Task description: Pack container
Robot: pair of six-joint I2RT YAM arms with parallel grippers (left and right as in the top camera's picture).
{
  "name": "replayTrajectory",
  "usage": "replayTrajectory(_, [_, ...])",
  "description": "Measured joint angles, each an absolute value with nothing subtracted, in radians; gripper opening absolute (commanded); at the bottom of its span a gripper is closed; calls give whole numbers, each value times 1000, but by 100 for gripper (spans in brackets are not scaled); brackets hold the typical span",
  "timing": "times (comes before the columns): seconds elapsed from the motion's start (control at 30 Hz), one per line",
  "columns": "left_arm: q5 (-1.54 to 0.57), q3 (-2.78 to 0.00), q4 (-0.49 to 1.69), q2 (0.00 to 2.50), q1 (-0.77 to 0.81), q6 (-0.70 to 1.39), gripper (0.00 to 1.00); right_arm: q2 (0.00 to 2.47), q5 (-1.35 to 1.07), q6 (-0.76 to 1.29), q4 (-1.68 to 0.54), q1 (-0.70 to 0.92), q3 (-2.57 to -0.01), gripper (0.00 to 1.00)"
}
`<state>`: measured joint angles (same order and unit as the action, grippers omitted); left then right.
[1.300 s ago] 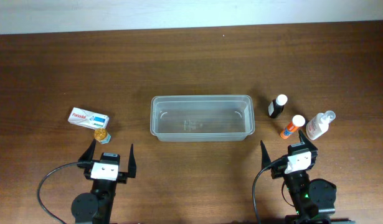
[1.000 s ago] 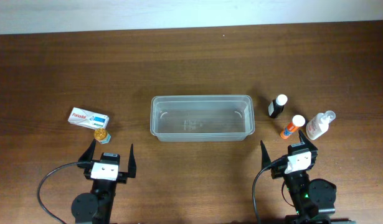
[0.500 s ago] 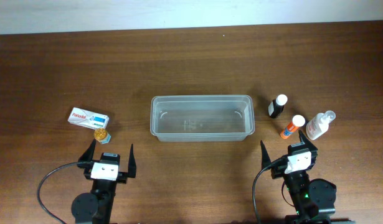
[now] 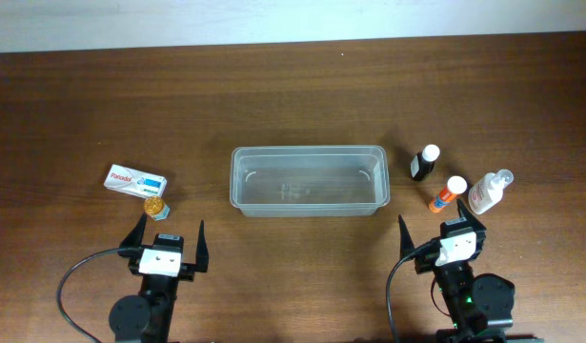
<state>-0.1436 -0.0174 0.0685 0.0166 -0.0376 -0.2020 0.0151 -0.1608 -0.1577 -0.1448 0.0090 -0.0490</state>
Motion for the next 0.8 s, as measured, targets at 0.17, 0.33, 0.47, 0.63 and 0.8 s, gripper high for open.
replayTrajectory(0.17, [-147, -17, 68, 17, -38, -202, 99, 15, -161, -155, -139, 9, -49, 98])
replayTrajectory(0.33, [-147, -17, 48, 16, -38, -157, 99, 15, -157, -80, -134, 9, -49, 98])
replayTrajectory(0.47, [-147, -32, 89, 23, -38, -47, 99, 59, -99, -36, -216, 9, -101, 98])
replayTrajectory(0.63, [-147, -211, 168, 149, -38, 6, 99, 311, -65, -15, -371, 9, -353, 98])
replayTrajectory(0.8, [-146, -448, 345, 416, -38, 17, 99, 647, -57, -2, -638, 9, -719, 98])
